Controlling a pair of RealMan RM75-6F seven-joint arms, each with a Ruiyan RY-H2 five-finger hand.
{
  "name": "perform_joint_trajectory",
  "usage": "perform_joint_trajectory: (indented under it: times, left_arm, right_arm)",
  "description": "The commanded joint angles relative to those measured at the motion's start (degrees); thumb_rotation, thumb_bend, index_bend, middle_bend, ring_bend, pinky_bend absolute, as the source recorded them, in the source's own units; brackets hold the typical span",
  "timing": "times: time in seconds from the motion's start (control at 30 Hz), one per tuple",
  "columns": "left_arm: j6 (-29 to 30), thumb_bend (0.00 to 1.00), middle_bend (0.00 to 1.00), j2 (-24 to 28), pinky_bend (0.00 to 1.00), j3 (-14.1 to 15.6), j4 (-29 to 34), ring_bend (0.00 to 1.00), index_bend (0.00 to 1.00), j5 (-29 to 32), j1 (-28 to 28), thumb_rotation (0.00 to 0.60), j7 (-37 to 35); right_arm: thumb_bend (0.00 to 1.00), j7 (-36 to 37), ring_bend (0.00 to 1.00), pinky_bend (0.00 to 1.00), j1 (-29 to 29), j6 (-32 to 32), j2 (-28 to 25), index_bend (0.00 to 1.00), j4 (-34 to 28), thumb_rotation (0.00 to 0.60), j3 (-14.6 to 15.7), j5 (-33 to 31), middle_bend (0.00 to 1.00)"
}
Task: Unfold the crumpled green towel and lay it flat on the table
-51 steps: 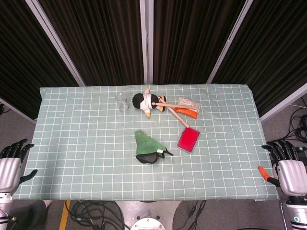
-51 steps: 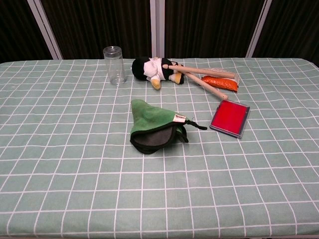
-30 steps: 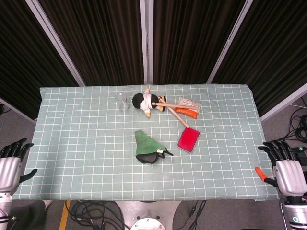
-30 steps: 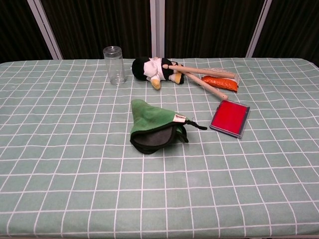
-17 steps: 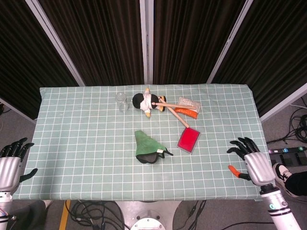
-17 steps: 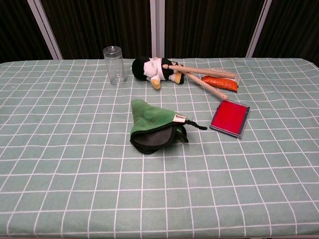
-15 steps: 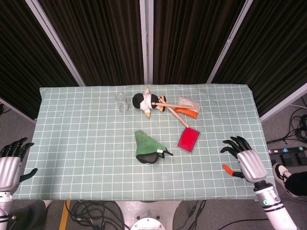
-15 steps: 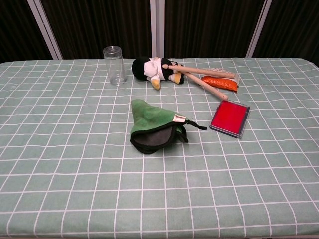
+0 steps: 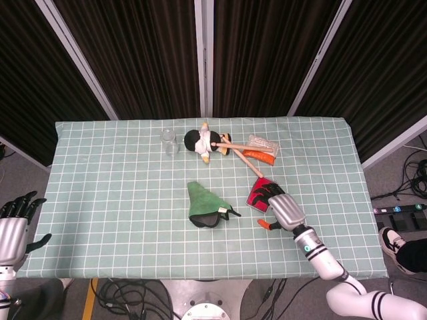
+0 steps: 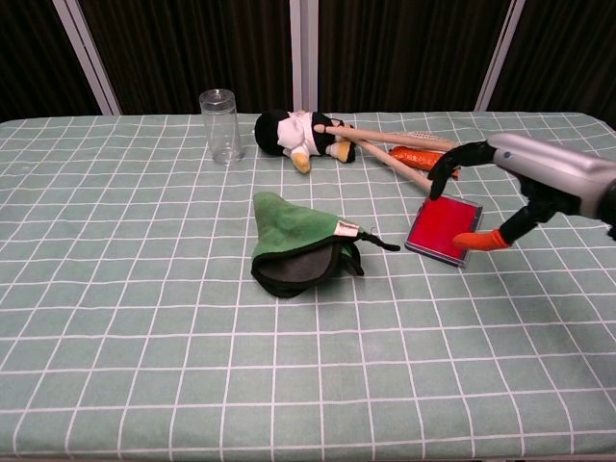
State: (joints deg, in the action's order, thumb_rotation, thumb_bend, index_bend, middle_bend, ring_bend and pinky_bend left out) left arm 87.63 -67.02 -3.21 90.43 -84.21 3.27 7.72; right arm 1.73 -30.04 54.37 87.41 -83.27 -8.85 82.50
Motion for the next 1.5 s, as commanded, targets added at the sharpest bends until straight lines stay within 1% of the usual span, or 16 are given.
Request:
perform_joint_trajectory:
  times: [0.03,0.3,0.5,0.63,0.9,1.1,1.3,1.5]
  left_arm:
    - [-0.1,0.09,0.26,-0.1,0.23,-0.1,-0.2,0.19,0.29,0.0,0.1,0.6,-0.1]
    - [-0.9,0.09,0.26,-0.4,0.23,-0.2,-1.1,0.19,0.29,0.3,0.5,0.6,-1.1]
    - [-1.3,0.09,0.26,-0.6,0.23,-0.4,-2.0,0.19,0.29,0.8,0.6,0.6,-2.3]
    - [-1.3,0.09,0.26,-0.7,0.23,-0.2,-2.5,0.19,0.29,0.5,0.6,0.6,-3.0]
    - [-1.6,0.09,0.26,-1.0,0.23,-0.3,-3.3,0.19,0.29,0.9,0.6,0.6,-3.9]
    - [-1.6,0.09,0.26,-1.1,0.23,-0.3,-3.6,0.19,0.29,0.6,0.8,0.6,-4.0]
    - [-2.0,0.09,0.26,-1.2,0.23,-0.4,-3.8,0.19,0.29,0.6,1.1,0.6,-4.1]
    - [-2.3,0.09,0.26,-1.5,0.23,-0.5,-4.4,0.19,0.29,0.5,1.5,0.6,-4.9]
  right_arm:
    - [0.15,-0.8,0.08,0.1,-2.8,-2.7,3.9,0.39,3.3,0.599,-0.9,-2.3,0.2]
    - [0.15,-0.9,0.08,0.1,-6.4,-4.3,10.6,0.4,8.7,0.599,-2.3,-4.8,0.2]
    - [0.15,-0.7,0.08,0.1,-9.2,-5.5,14.9,0.41,13.6,0.6,-3.3,-5.9,0.2]
    - [0.17,-0.8,0.08,0.1,-10.5,-6.0,16.8,0.43,16.3,0.6,-3.7,-6.6,0.2]
    - [0.21,0.0,0.09,0.1,-11.4,-5.9,18.0,0.46,18.6,0.6,-3.7,-7.4,0.21]
    - [0.31,0.6,0.1,0.1,-12.0,-5.9,18.3,0.55,19.4,0.6,-3.9,-7.9,0.24]
    - [0.39,0.1,0.1,0.1,-12.8,-6.0,18.5,0.57,19.7,0.6,-4.1,-8.3,0.25]
    - [0.46,-0.3,0.1,0.1,-13.9,-6.1,18.7,0.64,19.7,0.6,-5.2,-9.3,0.27]
